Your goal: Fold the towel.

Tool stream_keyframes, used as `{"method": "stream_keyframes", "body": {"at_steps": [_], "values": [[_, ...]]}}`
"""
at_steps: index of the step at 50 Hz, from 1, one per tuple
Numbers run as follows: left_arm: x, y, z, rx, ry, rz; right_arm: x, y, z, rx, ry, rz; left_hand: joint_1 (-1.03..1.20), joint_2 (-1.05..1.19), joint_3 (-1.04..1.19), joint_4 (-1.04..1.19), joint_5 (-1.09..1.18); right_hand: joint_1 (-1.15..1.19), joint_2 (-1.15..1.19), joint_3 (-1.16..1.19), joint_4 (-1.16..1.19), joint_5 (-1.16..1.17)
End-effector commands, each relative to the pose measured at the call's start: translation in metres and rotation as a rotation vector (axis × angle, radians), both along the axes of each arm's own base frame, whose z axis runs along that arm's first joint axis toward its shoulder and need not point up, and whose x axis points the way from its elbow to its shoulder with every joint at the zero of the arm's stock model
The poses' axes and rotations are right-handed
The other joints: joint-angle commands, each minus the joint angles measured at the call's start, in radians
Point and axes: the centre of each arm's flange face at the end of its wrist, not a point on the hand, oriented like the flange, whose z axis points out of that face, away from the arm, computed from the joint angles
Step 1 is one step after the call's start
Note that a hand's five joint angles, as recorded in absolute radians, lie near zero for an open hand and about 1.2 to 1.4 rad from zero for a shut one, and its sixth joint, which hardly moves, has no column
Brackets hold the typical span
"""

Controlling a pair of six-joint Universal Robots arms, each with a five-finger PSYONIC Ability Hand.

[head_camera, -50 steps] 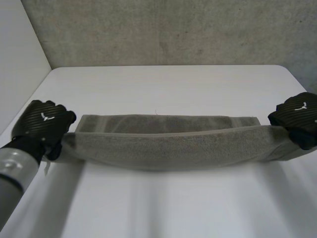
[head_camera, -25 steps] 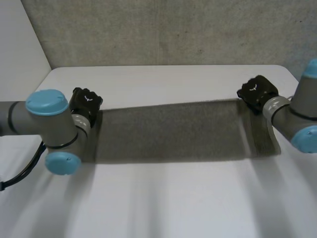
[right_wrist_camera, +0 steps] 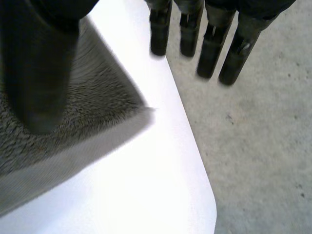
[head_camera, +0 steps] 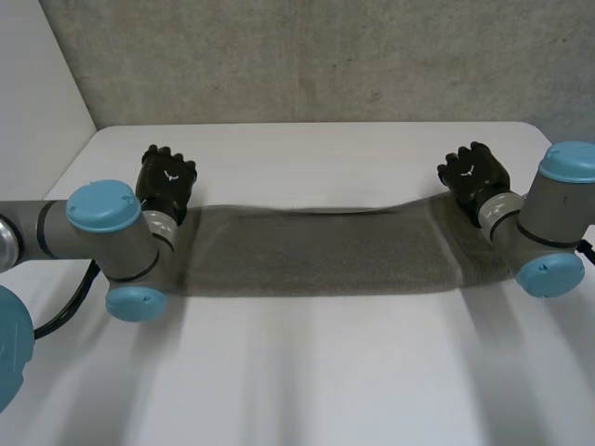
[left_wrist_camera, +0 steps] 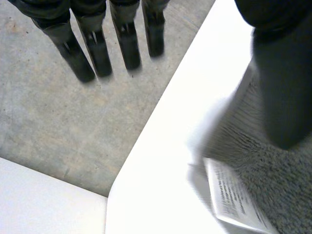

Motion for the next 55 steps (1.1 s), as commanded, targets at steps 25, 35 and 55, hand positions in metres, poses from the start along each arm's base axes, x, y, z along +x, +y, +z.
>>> {"method": "stream_keyframes", "body": {"at_steps": [25, 35, 55], "values": [[0.031, 0.097, 0.044, 0.188, 0.297, -0.091, -0.048, 0.098, 0.062, 0.4, -0.284, -0.081, -0.199, -0.22, -0.21, -0.184, -0.376, -0.056, -0.052, -0.064, -0.059, -0.016], [0.036, 0.114, 0.04, 0.273, 0.361, -0.091, -0.063, 0.095, 0.027, 0.531, -0.33, -0.058, -0.196, -0.217, -0.207, -0.182, -0.373, 0.085, 0.089, 0.077, 0.082, 0.125], [0.038, 0.113, 0.038, 0.277, 0.36, -0.085, -0.078, 0.064, -0.001, 0.497, -0.342, -0.084, -0.196, -0.217, -0.207, -0.182, -0.373, 1.081, 1.086, 1.073, 1.078, 1.121]]}}
